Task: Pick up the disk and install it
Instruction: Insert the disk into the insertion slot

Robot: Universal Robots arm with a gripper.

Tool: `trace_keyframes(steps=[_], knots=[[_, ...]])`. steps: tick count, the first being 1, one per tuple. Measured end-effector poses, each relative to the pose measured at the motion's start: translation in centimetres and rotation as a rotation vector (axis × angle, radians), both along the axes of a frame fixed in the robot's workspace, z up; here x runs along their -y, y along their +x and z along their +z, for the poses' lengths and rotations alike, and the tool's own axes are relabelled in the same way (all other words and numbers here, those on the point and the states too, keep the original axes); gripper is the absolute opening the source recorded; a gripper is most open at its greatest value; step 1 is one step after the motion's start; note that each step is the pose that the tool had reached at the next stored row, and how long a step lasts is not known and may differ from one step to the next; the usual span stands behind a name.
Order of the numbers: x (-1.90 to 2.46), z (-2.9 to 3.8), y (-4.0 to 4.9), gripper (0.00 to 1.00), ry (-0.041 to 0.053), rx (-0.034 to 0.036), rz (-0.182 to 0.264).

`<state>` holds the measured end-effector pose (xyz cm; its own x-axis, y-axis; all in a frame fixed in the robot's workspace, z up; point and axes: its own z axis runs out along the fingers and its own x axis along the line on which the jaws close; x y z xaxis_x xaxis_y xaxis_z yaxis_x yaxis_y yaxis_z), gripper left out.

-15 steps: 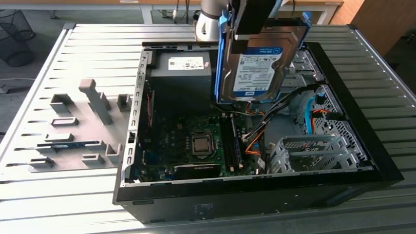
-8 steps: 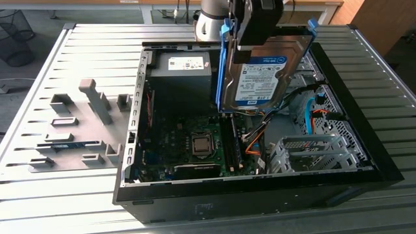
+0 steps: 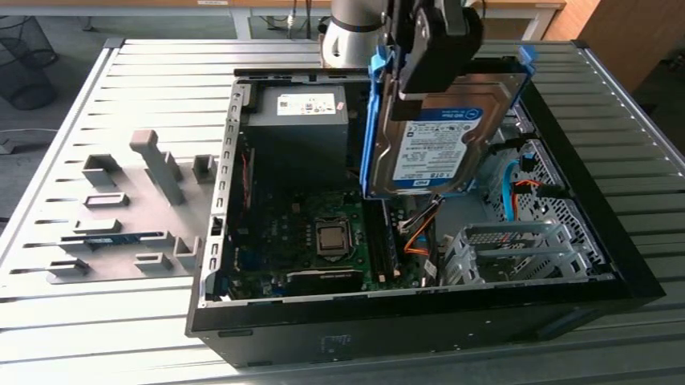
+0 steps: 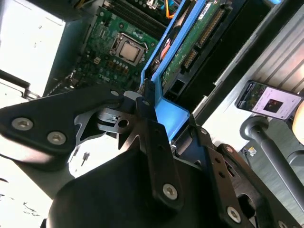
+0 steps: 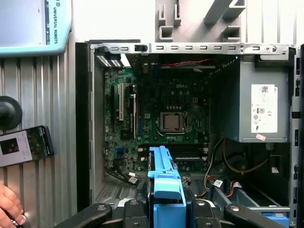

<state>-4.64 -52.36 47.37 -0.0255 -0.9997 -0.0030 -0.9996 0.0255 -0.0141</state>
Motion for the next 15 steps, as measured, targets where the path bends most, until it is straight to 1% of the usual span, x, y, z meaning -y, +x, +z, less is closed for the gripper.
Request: trace_keyframes(steps=[7,9,12,13,15], knots=[[0.17,-0.14,2.34,0.37,-0.0002,-0.0028,0.000],[0.41,-0.19,2.55,0.37,0.0000,-0.0028,0.000],[0.98,-0.24,2.62,0.37,0.0001,-0.0027,0.000],[1.08,-0.25,2.63,0.37,0.0001,-0.0027,0.000],[1.10,-0.25,2.63,0.37,0.0001,-0.0027,0.000]])
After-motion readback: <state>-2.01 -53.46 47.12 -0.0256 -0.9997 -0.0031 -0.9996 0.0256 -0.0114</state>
